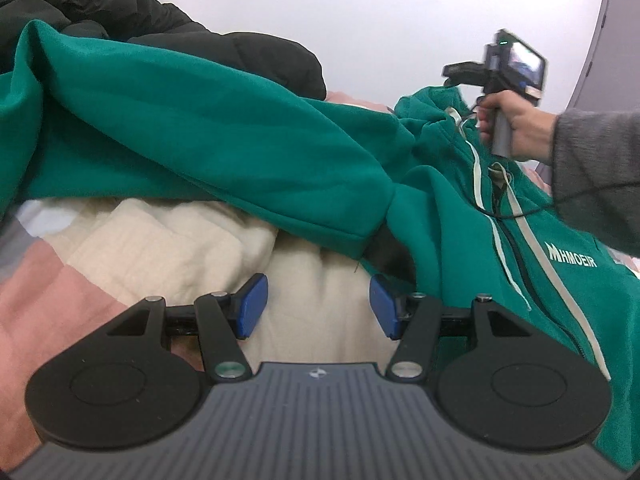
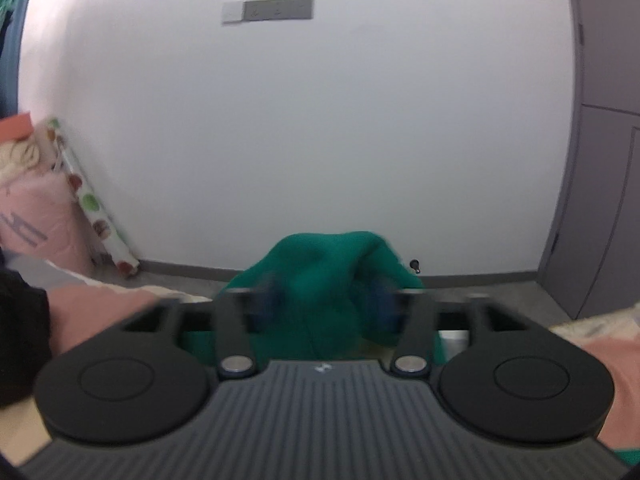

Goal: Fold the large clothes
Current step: 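Grasp the hood with the right gripper and lift it up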

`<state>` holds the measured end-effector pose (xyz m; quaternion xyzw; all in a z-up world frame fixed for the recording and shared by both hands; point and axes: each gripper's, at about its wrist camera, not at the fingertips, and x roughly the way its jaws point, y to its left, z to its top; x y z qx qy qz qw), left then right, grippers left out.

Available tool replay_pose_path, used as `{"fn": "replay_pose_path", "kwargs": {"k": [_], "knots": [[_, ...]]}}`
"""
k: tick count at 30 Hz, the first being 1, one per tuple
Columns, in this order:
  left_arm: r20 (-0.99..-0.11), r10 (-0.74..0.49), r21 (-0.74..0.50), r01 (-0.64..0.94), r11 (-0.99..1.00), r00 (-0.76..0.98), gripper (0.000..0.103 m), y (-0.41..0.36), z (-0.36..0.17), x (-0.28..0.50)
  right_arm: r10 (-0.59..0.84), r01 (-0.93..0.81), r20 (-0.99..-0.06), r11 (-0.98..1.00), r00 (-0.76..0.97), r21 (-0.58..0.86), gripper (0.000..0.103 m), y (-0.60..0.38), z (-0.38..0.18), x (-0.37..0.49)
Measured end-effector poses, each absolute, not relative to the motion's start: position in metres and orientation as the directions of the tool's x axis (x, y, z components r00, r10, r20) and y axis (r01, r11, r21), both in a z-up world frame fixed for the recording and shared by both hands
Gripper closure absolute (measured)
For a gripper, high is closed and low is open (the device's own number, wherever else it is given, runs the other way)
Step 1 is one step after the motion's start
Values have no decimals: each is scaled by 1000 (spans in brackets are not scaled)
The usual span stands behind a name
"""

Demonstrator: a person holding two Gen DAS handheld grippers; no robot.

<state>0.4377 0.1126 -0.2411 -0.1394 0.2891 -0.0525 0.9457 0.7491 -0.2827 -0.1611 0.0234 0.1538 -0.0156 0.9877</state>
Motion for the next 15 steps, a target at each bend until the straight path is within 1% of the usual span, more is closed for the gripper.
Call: {"fn": "replay_pose_path", "kwargs": {"k": [8,12,15], "knots": [[-539,-183,-321,1,947,822,41,121,-224,422,20,8,-322,996,947,84,32,-314,-118,636],[-537,-194,-340,0,940,821,41,120,-207,402,48,1,-321,989,946,150,32,-332,-100,545],[-520,-210,-338,26,941,828,41,115,-194,381,45,12,-334,986,942,168,32,-345,-88,476]]}}
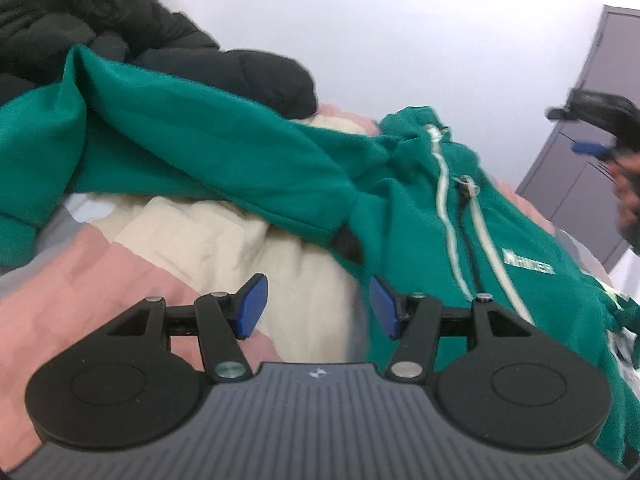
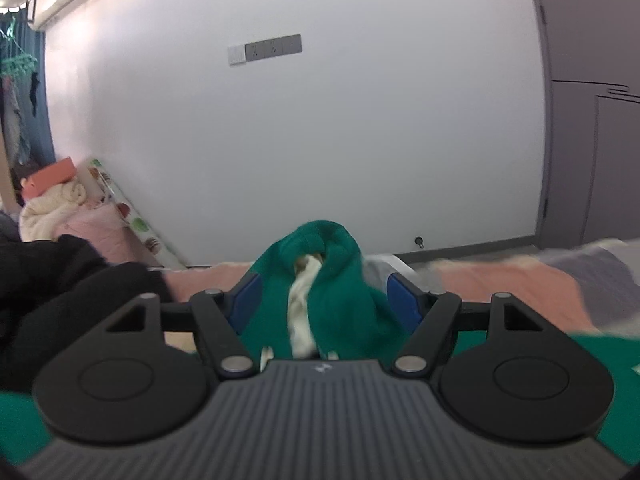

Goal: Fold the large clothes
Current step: 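Grasp the hood with the right gripper and lift it up, then lower the hood onto the bed and open the right gripper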

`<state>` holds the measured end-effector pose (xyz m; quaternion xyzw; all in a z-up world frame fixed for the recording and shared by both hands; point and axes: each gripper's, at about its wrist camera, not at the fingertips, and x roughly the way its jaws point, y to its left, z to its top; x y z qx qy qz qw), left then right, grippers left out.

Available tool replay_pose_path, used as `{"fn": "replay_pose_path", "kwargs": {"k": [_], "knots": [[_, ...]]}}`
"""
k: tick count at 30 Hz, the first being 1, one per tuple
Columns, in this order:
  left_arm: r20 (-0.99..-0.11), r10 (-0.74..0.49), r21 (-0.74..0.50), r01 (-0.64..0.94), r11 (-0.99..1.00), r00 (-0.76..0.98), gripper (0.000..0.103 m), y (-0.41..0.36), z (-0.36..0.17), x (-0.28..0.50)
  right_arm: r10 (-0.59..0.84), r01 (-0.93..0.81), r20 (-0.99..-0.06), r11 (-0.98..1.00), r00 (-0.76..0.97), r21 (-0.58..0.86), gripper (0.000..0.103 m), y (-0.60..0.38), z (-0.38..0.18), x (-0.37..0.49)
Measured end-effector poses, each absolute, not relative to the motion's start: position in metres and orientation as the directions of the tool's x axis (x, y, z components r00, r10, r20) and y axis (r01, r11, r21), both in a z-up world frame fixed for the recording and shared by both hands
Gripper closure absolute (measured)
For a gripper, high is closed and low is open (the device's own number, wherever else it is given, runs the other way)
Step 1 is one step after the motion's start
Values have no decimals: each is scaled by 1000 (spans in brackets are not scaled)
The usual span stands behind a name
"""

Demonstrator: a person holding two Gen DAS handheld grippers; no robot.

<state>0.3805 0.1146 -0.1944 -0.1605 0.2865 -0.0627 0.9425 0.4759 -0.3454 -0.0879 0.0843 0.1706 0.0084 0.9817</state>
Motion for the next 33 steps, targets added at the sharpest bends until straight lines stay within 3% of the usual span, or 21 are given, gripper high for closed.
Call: {"fn": "replay_pose_path", "kwargs": {"k": [5,9,15,21,28,29,31,33], "knots": [[-524,-232,-317,66,946,820,41,101,-181,346,15,42,-356,987,934,153,32,-367,-81,372],[-577,-237,-304,64,951,782,41,91,-178,329,-59,112,-495,990,867,80,32,-384,-97,310],[-642,-236,-297,47,954,729,41,84,-171,302,-55,154,-575,980,816,125,32,-412,-135,236],[-668,-213,-238,67,969,713,41,68,-167,273,-4,185,-634,958,773,218,32,-442,-169,204],[-695,-197,-283,-12,959,691,41,72,-172,260,32,300,-669,877,742,374,32,-492,-205,190],[-697,-192,-294,-31,955,691,41,75,-172,261,42,315,-670,860,741,402,31,-497,-210,191],[-702,-184,-310,-62,949,688,41,79,-172,264,54,336,-676,837,735,432,19,-503,-220,189],[-709,-165,-306,-88,948,686,41,81,-174,269,75,337,-676,823,733,457,19,-506,-228,192]]}}
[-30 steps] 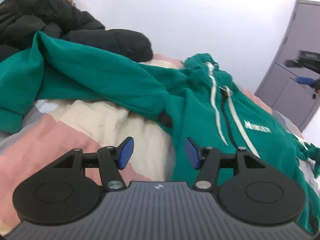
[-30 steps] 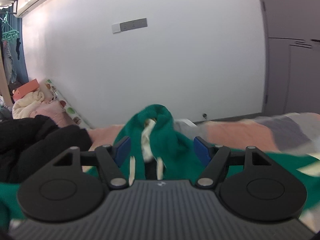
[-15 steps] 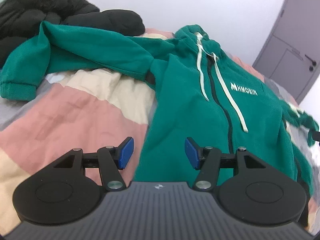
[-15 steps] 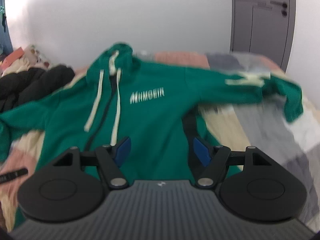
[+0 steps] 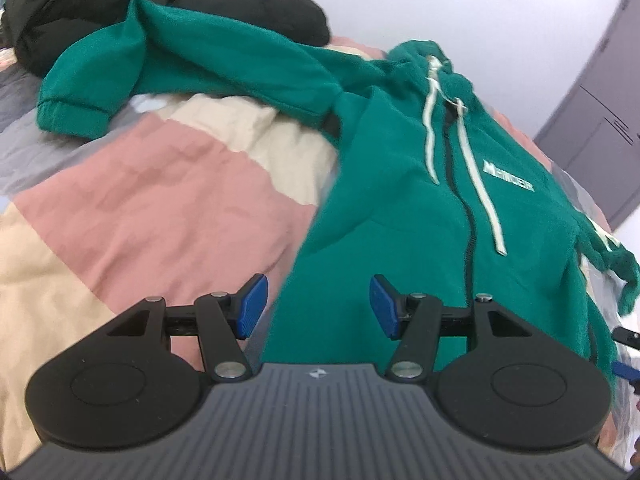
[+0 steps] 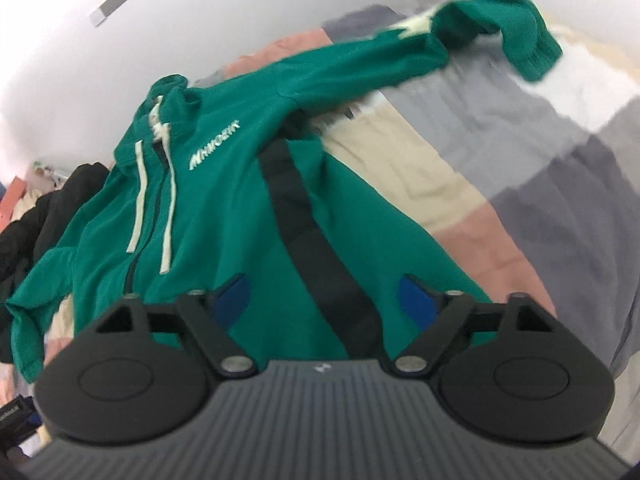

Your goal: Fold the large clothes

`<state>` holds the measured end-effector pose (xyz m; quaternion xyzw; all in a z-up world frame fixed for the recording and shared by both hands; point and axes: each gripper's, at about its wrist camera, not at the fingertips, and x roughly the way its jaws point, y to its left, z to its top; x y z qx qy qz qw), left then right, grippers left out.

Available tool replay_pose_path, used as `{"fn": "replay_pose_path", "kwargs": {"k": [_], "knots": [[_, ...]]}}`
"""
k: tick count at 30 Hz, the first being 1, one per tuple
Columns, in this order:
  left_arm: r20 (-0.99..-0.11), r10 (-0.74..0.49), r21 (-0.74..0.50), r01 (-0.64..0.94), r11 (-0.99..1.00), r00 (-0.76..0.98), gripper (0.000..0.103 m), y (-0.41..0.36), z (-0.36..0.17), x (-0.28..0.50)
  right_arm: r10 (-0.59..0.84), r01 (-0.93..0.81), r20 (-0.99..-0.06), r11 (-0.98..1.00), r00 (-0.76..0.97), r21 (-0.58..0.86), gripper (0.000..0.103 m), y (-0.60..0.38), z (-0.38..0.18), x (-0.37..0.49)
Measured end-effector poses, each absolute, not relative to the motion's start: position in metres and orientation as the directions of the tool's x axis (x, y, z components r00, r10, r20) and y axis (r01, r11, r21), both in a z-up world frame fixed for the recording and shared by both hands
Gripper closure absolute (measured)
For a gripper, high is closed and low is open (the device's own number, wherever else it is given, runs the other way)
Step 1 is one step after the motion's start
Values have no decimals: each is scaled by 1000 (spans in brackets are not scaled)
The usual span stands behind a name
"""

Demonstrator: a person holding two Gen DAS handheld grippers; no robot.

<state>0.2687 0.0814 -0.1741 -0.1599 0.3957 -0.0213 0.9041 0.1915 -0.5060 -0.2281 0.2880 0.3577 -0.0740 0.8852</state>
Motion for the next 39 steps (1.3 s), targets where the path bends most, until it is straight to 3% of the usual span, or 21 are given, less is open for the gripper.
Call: {"fn": "replay_pose_path", "kwargs": {"k": [4,11,12,16,22,25,26,28,30,33,39], "knots": [[-722,-129,-285,-122,951,680,41,82,-180,277,59,325,-651,830,757,453,19,-502,-237,197],[-743,-114,-295,-170,940,659,41,87,-191,290,-9,310,-742,912,671,270,19,-479,-264,235],[-745,-112,-296,-175,939,658,41,89,-192,289,-52,303,-727,928,685,218,26,-473,-259,235],[-745,-126,-328,-195,924,655,41,96,-193,288,-80,227,-622,961,779,160,27,-458,-236,220],[-744,-143,-354,-204,913,653,41,100,-194,289,-75,252,-743,959,665,128,27,-460,-262,232],[-744,-140,-355,-209,911,654,41,101,-194,289,-55,256,-758,955,650,149,28,-461,-270,237],[-745,-142,-359,-212,909,652,41,102,-195,289,-45,245,-762,958,646,150,33,-461,-270,238],[-746,-151,-371,-217,903,648,41,105,-195,288,-35,219,-768,966,640,138,68,-460,-270,238],[-745,-166,-390,-221,894,646,41,108,-195,286,-37,184,-769,977,638,105,88,-458,-266,238],[-729,-206,-430,-202,880,653,41,111,-193,283,-11,202,-734,964,679,172,93,-472,-248,228],[-682,-274,-491,-146,859,678,40,110,-184,277,-55,311,-633,902,772,300,93,-520,-207,197]]}}
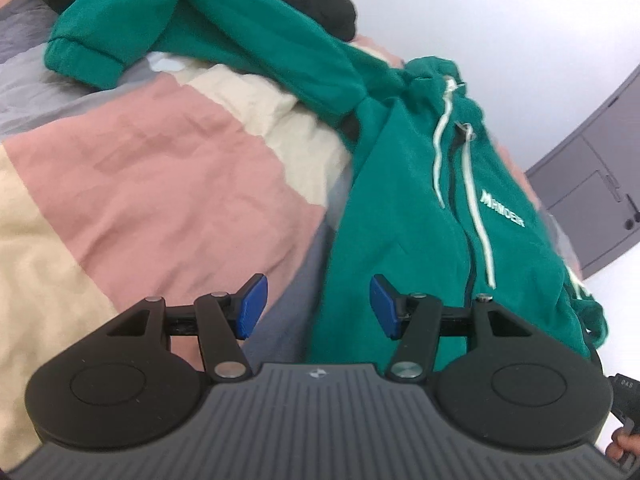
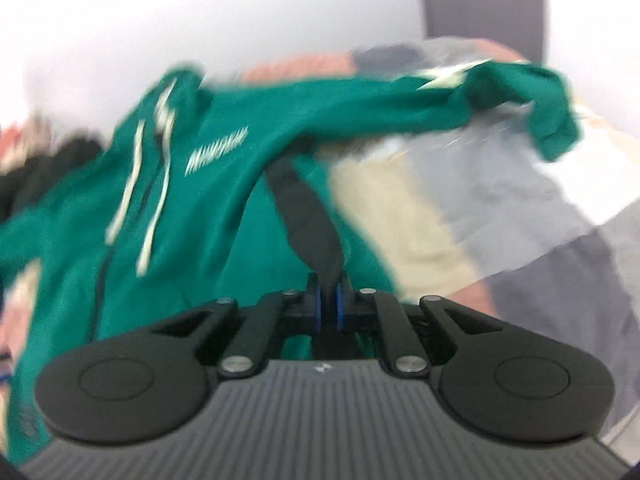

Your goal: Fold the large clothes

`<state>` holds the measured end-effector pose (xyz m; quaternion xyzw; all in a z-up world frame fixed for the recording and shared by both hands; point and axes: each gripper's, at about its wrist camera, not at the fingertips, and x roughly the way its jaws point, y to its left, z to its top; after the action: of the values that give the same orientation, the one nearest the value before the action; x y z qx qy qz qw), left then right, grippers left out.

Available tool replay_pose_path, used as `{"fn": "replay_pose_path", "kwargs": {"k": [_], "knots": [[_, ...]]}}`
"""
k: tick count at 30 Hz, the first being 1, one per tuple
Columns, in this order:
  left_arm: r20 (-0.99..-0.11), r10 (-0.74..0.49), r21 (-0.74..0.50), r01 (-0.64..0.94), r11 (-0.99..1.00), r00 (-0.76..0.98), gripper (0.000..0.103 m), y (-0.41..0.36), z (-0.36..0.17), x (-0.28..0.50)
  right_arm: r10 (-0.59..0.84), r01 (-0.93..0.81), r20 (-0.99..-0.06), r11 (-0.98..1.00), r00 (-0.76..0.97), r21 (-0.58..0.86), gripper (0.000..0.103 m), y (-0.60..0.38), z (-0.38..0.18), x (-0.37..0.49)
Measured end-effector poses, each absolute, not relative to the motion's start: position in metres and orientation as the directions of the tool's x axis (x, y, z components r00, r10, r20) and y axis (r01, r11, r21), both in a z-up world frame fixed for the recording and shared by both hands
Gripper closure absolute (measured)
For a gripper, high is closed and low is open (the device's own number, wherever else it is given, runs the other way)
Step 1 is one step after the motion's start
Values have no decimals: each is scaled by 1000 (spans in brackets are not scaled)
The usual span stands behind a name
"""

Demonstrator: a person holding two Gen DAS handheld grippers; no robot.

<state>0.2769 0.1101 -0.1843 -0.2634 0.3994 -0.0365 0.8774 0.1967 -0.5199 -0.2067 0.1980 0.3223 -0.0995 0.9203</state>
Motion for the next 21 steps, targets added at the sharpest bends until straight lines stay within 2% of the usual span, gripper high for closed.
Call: {"fn": "replay_pose_path", "kwargs": {"k": [8,12,15,17,19,21], "knots": [[-705,-292,-479,-130,868,647,40,104,-189,276,-140,506,-698,788,703,352,93,-584,-235,198],[-714,-385,-531,-94,842,585,40,97,-201,280,-159,521,-732,800,663,299,93,-576,-245,209],[-723,-415,-541,-79,837,553,39,89,-208,281,-155,510,-726,807,671,299,87,-575,-243,209],[-730,-417,-534,-70,842,541,39,86,-211,281,-145,491,-719,818,680,300,75,-577,-241,203],[-727,-432,-546,-67,835,534,39,84,-212,281,-145,482,-717,826,682,291,44,-578,-240,195],[-733,-429,-541,-71,838,527,38,83,-215,280,-139,483,-704,817,696,316,35,-583,-239,188]]}}
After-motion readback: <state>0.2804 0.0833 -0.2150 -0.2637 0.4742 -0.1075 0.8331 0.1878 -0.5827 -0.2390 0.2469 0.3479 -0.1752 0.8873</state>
